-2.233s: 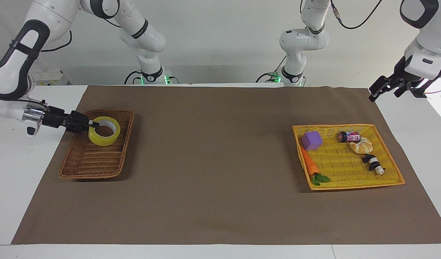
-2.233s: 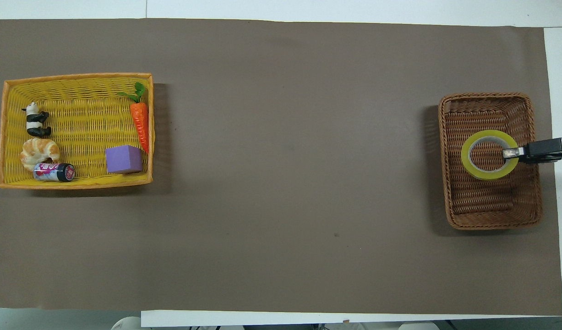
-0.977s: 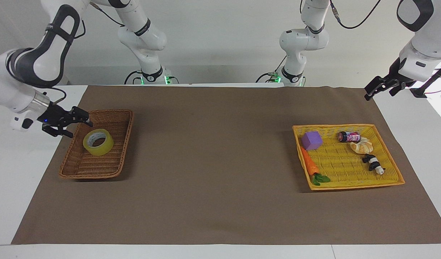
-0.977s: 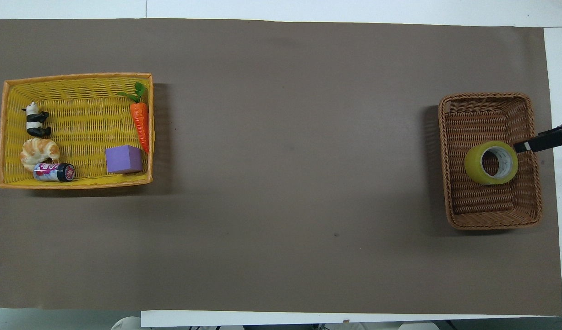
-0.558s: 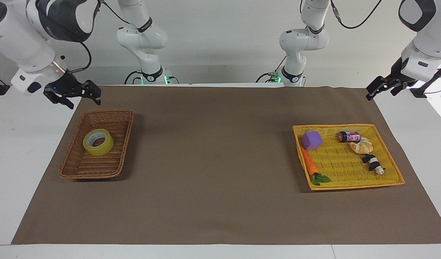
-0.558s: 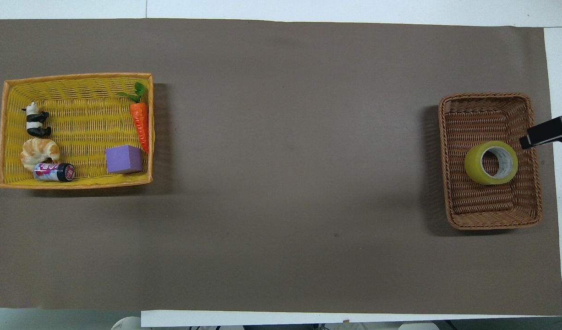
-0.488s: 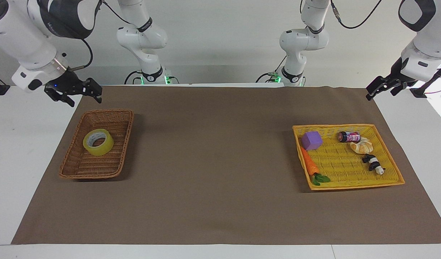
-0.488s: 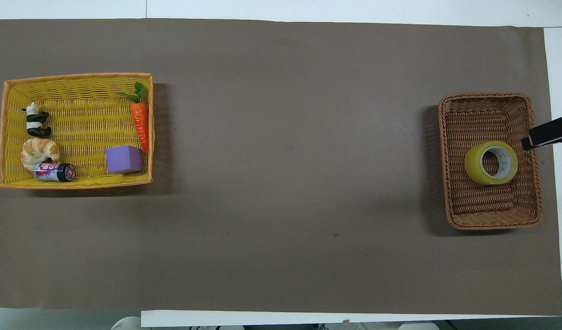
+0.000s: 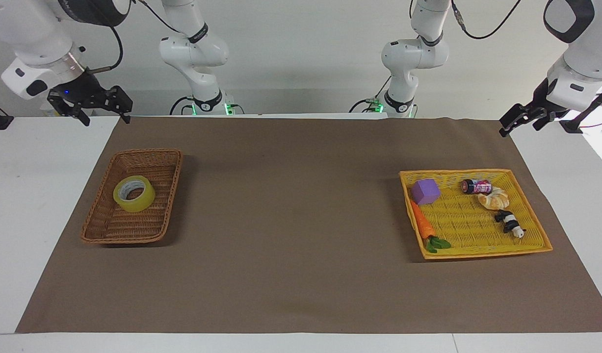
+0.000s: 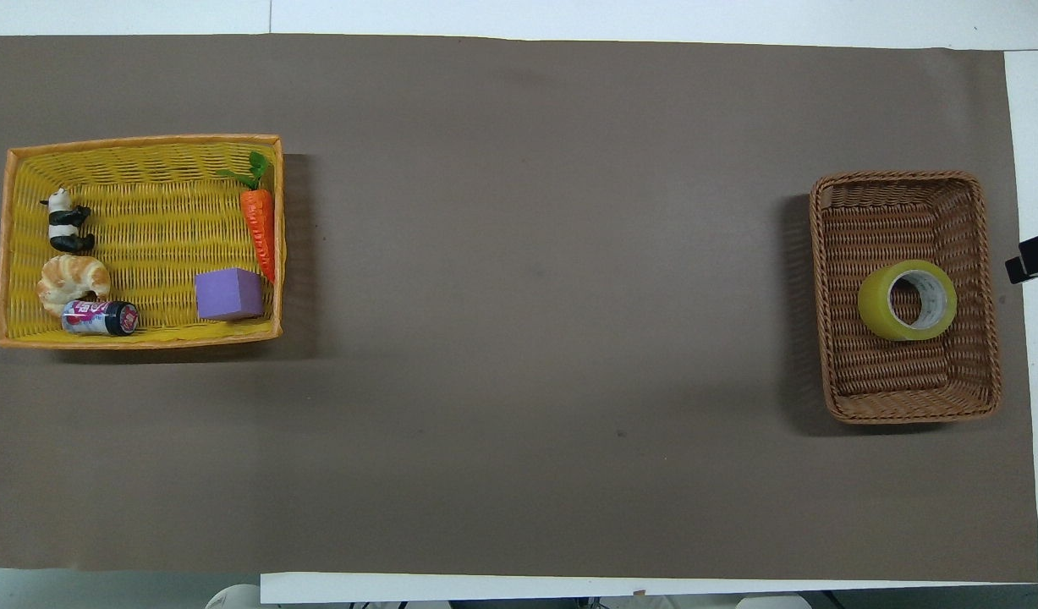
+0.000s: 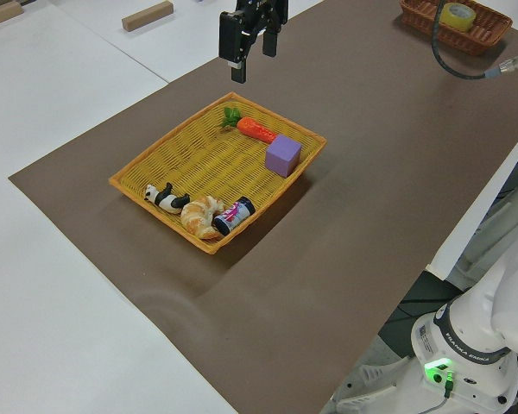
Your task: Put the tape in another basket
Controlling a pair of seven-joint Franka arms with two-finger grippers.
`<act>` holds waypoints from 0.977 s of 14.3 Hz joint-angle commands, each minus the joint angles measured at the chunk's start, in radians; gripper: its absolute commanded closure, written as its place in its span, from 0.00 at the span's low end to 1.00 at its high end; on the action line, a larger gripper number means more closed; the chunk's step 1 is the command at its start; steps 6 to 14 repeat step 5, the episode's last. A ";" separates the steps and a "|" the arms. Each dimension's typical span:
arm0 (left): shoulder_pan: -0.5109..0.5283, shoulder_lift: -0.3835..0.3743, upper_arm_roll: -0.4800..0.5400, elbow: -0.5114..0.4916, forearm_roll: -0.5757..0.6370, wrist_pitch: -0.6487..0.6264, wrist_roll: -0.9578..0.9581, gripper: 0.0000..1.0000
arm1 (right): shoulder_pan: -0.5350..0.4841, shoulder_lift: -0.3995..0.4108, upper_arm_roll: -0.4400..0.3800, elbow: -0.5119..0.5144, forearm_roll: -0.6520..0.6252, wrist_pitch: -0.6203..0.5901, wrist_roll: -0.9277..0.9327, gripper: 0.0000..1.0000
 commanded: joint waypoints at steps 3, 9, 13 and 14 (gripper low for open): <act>0.000 -0.016 0.001 -0.021 0.006 -0.013 -0.005 0.00 | 0.008 -0.045 0.004 -0.034 -0.025 -0.006 0.041 0.00; -0.001 -0.019 0.001 -0.025 0.006 -0.019 -0.007 0.00 | 0.006 -0.041 0.000 -0.026 -0.025 -0.004 0.039 0.00; -0.001 -0.019 0.001 -0.025 0.006 -0.019 -0.007 0.00 | 0.006 -0.041 0.000 -0.026 -0.025 -0.004 0.039 0.00; -0.001 -0.019 0.001 -0.025 0.006 -0.019 -0.007 0.00 | 0.006 -0.041 0.000 -0.026 -0.025 -0.004 0.039 0.00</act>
